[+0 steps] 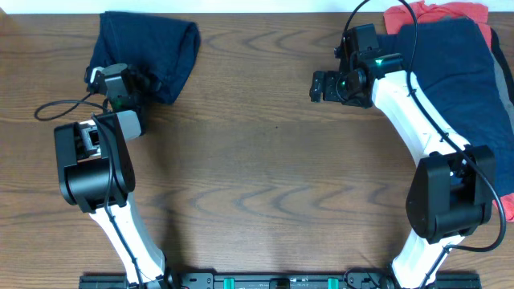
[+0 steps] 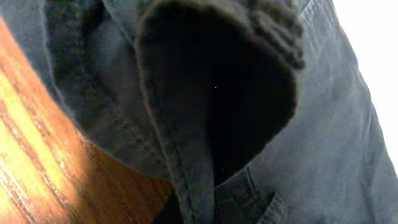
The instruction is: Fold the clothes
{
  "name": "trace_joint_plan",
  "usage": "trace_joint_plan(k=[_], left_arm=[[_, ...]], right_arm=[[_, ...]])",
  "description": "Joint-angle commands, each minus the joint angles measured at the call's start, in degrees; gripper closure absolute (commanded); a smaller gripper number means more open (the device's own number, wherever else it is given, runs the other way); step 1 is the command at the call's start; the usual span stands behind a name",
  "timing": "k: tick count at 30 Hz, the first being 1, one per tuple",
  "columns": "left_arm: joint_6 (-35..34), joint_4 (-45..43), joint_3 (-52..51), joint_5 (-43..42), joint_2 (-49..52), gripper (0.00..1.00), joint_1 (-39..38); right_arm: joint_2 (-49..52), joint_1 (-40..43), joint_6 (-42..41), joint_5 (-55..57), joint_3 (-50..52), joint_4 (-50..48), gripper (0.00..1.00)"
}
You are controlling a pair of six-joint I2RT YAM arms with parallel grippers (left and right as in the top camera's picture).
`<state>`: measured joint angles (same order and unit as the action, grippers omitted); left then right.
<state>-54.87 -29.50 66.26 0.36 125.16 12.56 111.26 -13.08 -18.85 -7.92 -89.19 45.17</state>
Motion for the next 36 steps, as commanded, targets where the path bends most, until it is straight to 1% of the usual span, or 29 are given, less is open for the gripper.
trace_joint_plan(k=[1, 5, 10, 11, 12, 13, 14, 15, 18, 21, 24, 28, 33, 36], left_arm=[[-5.49, 0.92, 0.22, 1.88, 1.16, 0.94, 1.46], [-8.90, 0.57, 0.22, 1.88, 1.16, 0.94, 2.16], [-8.90, 0.22, 0.22, 2.29, 1.16, 0.94, 2.32], [-8.90, 0.07, 0.22, 2.29, 1.16, 0.91, 2.32], [-8.90, -0.09, 0.22, 2.27, 1.16, 0.72, 2.32], [-8.90, -0.39, 0.22, 2.25, 1.16, 0.51, 2.32], [-8.90, -0.74, 0.22, 2.25, 1.16, 0.15, 2.32], [-8.87, -1.18, 0.22, 2.19, 1.16, 0.02, 2.32], [-8.22, -2.54, 0.22, -0.20, 0.66, 0.02, 2.36], [-3.78, -3.87, 0.22, -4.98, -1.70, 0.02, 2.64], [1.33, -3.08, 0.20, -8.85, -6.54, 0.02, 2.93], [9.35, 3.61, 0.20, -14.99, -16.61, 0.02, 2.97], [22.29, 14.05, 0.20, -23.67, -32.11, 0.02, 2.95], [26.82, 20.94, 0.20, -22.12, -40.63, 0.02, 3.04]], right_arm=[[-0.52, -0.33, -0.61, 1.09, 0.22, 0.02, 0.01], [-0.52, -0.39, -0.61, 1.29, 0.22, 0.02, 0.01], [-0.52, -0.39, -0.61, 1.31, 0.22, -0.07, 0.01], [-0.52, -0.39, -0.61, 1.31, 0.22, -0.09, 0.01], [-0.52, -0.39, -0.61, 1.31, 0.22, -0.11, 0.01], [-0.52, -0.39, -0.63, 1.31, 0.22, -0.15, 0.01], [-0.52, -0.39, -0.63, 1.31, 0.22, -0.15, 0.01], [-0.52, -0.39, -0.63, 1.31, 0.22, -0.20, 0.01], [-0.52, -0.37, -0.61, 1.70, 0.22, -0.83, 0.01], [-1.11, 0.13, -0.59, 4.96, -0.66, -1.27, 0.01], [-2.67, 1.22, 2.27, 5.77, -3.82, -0.72, 0.01], [-6.64, 2.32, 8.85, 5.77, -11.58, 1.97, 0.01], [-14.12, 2.14, 21.00, 6.05, -22.43, 4.48, 0.01], [-19.98, 2.25, 22.77, 7.91, -26.32, 3.67, 0.01]])
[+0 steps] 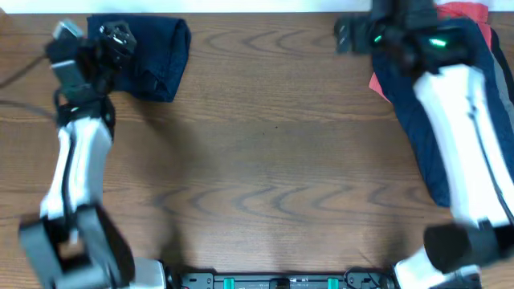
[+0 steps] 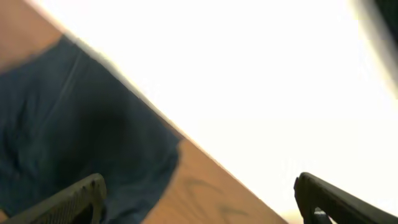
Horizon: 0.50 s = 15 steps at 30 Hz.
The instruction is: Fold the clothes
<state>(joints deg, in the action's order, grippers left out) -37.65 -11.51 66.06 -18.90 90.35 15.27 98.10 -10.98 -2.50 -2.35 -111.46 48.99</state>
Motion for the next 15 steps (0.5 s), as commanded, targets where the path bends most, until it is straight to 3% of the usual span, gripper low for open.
trace_joint_plan(k=[1, 8, 15], left_arm=[[10.88, 4.68, 0.39, -2.43, -7.91, 0.02, 0.33], [12.13, 9.31, 0.39, -2.36, -17.44, 0.02, 0.31], [12.13, 9.35, 0.39, -2.36, -18.45, 0.02, 0.31]], right_arm=[[-8.79, 0.26, 6.43, 3.56, -4.72, -0.83, 0.01], [-22.60, 0.24, 6.43, 4.07, -5.16, -1.53, 0.01], [-32.04, 0.24, 6.43, 4.07, -5.16, -1.36, 0.01]])
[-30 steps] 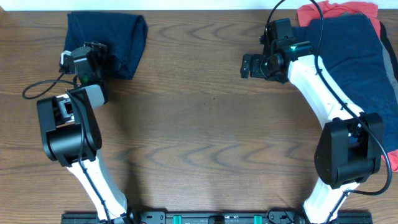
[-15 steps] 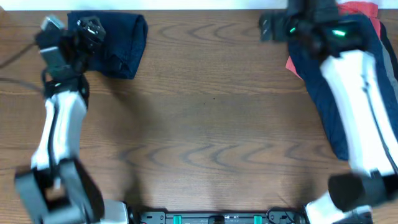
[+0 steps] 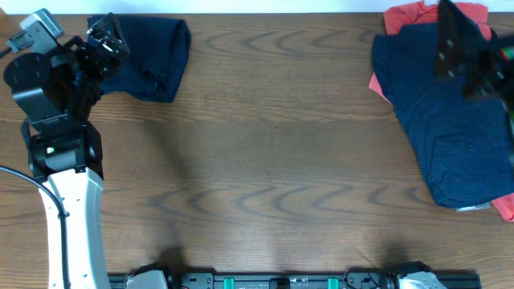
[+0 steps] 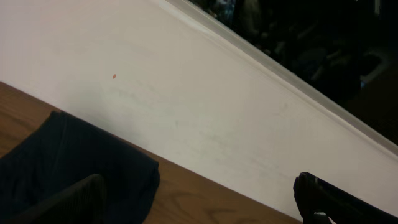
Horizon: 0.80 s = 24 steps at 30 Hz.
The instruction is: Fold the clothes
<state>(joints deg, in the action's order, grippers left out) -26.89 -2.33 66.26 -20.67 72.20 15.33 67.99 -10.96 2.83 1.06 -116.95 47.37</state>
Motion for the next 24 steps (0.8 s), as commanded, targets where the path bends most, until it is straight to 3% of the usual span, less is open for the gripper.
trace_joint_plan(k=[1, 16, 20, 24], left_arm=[[1.38, 0.17, 0.20, -0.57, -0.11, 0.02, 0.24], [1.38, 0.20, 0.20, -0.59, 0.46, 0.02, 0.24], [1.38, 0.20, 0.20, -0.59, 0.46, 0.02, 0.24], [1.38, 0.20, 0.20, -0.59, 0.46, 0.02, 0.24]], right_arm=[[-2.99, 0.22, 1.09, 0.66, 0.33, 0.26, 0.01], [-15.41, 1.60, 1.11, 3.78, 4.17, -0.37, 0.01], [-20.96, 6.23, 1.11, 8.09, 16.13, -4.04, 0.01], [-28.61, 8.31, 1.09, 9.44, 34.58, -16.72, 0.01]])
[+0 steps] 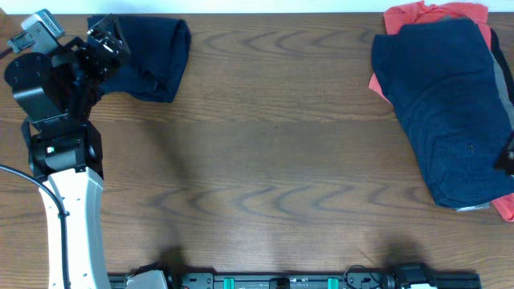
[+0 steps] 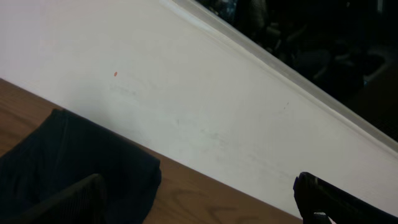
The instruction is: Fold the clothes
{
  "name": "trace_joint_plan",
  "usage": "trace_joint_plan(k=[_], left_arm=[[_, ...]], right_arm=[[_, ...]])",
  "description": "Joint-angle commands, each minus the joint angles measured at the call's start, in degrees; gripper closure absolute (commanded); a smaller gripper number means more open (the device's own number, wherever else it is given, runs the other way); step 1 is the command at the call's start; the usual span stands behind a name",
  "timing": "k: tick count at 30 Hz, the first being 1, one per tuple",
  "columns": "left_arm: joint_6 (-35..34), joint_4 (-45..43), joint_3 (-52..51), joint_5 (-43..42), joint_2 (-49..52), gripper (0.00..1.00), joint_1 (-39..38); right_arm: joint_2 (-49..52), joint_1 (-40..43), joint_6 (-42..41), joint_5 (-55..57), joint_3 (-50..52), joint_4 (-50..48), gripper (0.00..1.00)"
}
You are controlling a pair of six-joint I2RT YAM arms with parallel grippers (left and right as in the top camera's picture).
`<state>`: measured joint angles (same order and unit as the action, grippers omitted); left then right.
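A folded navy garment (image 1: pixel 148 56) lies at the table's far left corner; the left wrist view shows its edge (image 2: pixel 74 162) by the white wall. My left gripper (image 1: pixel 104 44) is raised high beside it, open and empty (image 2: pixel 199 202), with one fingertip (image 2: pixel 87 193) over the cloth. An unfolded navy shirt (image 1: pixel 442 104) lies spread on a red garment (image 1: pixel 434 14) at the far right. Only a dark sliver (image 1: pixel 507 152) shows at the right edge; my right gripper is out of view.
The wooden table (image 1: pixel 273 160) stretches between the two heaps of cloth. A white wall (image 2: pixel 205 106) runs behind the table's back edge. More cloth, red and grey, pokes out under the pile at the right edge (image 1: pixel 504 205).
The dark part of my right arm that hung over the right pile has gone from there; only a sliver shows at the right edge. My left arm has not moved.
First my left gripper was low against the folded navy garment, cloth filling its view, and my right gripper stood left of the pile. Then both arms were lifted, the left gripper open above the garment. Later the right arm was largely out of frame, and now nearly gone.
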<state>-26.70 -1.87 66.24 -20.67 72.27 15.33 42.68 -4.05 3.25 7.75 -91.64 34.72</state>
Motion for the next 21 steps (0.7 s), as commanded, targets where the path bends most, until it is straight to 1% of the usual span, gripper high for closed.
trace_joint_plan(k=[1, 4, 8, 10, 14, 15, 18, 21], left_arm=[[1.18, -0.26, 0.22, -0.59, 0.39, 0.02, 0.24], [1.18, -0.26, 0.22, -0.59, 0.39, 0.02, 0.24], [1.18, -0.26, 0.22, -0.59, 0.39, 0.02, 0.24], [1.18, -0.26, 0.22, -0.57, 0.39, 0.02, 0.24], [1.18, -0.26, 0.22, -0.59, 0.39, 0.02, 0.24], [1.18, -0.26, 0.22, -0.59, 0.39, 0.02, 0.24], [1.18, -0.26, 0.22, -0.59, 0.39, 0.02, 0.24], [1.18, -0.26, 0.22, -0.59, 0.39, 0.02, 0.24]], right_arm=[[-5.16, 1.53, 0.68, 2.75, 13.73, -7.93, 0.01], [-11.30, 1.55, 0.66, 2.73, 28.57, -21.16, 0.01], [-17.42, 1.64, 0.57, 2.27, 43.78, -33.46, 0.01], [-19.98, 1.90, -0.55, 1.44, 49.68, -37.53, 0.01], [-25.46, 2.73, -2.49, -3.02, 60.17, -41.66, 0.01], [-27.82, 3.32, -2.54, -5.92, 63.84, -41.62, 0.01], [-31.71, 4.44, -2.54, -10.14, 69.79, -41.62, 0.01], [-35.45, 5.09, -2.58, -11.91, 75.17, -41.83, 0.01]])
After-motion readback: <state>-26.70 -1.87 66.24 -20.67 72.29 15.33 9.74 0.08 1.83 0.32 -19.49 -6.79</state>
